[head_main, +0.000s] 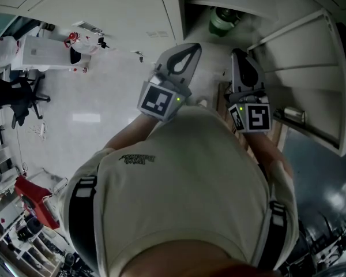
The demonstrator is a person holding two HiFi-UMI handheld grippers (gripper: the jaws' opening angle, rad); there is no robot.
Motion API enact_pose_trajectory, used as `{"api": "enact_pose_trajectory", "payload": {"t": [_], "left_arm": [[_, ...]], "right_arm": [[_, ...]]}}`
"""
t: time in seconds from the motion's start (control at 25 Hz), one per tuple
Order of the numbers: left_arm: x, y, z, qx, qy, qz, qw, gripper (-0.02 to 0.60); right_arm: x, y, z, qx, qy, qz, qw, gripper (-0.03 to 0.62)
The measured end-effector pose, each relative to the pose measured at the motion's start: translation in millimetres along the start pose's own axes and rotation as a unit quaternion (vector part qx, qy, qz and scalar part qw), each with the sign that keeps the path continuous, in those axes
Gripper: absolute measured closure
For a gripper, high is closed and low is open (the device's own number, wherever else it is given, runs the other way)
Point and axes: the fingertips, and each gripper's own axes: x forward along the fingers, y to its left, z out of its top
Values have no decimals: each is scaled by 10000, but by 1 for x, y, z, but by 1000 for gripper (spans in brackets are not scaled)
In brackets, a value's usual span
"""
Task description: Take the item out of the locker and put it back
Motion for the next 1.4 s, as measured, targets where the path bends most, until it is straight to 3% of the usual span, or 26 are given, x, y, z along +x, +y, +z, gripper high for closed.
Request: {"api": "enact_pose_trajectory", "payload": {"t": [1.4], "left_arm": [[-4, 4, -2, 29, 61, 4, 10000, 571]], "right_arm": [[-2, 7, -4, 56, 131, 67, 9999, 594]]}}
